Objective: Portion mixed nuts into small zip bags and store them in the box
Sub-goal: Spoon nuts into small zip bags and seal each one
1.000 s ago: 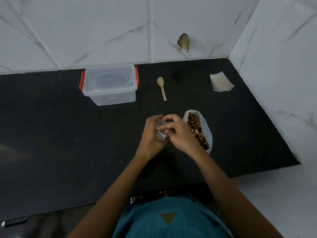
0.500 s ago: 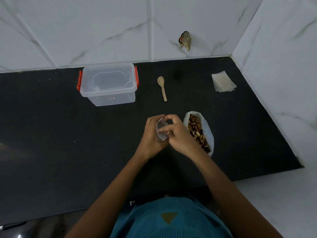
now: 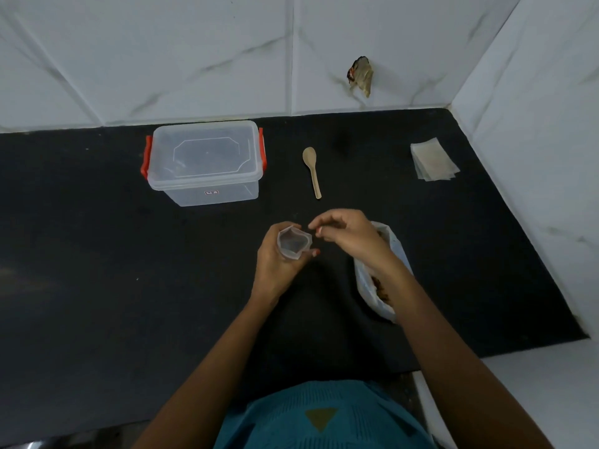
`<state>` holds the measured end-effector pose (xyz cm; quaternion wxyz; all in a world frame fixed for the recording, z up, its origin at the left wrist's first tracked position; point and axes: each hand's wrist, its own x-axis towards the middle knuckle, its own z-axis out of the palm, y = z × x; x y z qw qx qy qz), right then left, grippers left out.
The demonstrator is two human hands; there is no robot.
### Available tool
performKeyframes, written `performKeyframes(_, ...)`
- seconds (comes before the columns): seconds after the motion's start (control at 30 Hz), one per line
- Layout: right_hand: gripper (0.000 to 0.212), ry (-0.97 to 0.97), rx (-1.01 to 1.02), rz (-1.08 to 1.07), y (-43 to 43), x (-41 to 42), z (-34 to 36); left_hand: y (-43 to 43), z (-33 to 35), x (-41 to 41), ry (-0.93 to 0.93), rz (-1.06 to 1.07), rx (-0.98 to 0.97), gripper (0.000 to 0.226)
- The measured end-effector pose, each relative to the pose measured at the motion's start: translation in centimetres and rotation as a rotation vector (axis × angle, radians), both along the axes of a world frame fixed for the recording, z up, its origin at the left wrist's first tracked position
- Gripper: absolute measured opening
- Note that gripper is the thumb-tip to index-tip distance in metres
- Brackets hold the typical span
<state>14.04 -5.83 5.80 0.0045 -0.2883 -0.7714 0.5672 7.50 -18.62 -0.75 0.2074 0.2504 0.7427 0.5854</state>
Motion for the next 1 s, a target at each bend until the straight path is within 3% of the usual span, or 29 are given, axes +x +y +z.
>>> performKeyframes(0.1, 0.017, -0.047, 0.001, -0.11, 2.6, -2.7, -1.5, 0.3, -0.3, -1.0, 0.005, 0.017, -0.02, 0.05)
performKeyframes(0.27, 0.015, -0.1, 0.205, -0.343, 6.3, -8.2, -4.8, 1.3, -0.7, -2.1, 0.054, 0.038, 0.001, 0.046)
performKeyframes(0.53, 0.022, -0.296, 0.348, -0.379, 7.6, -12.1, -7.7, 2.0, -0.4, -3.1, 0.058, 0.06, 0.005, 0.043)
performKeyframes(0.8, 0.018, -0.221, 0.224, -0.452, 8.0, -10.8, -6.4, 1.8, 0.3, -2.4, 0.002, 0.057, 0.015, 0.038)
performKeyframes(1.0, 0.008, -0.105, -0.011, -0.524, 6.4, -5.6, -3.5, 1.4, 1.0, -0.9, -0.008, 0.026, 0.004, 0.039)
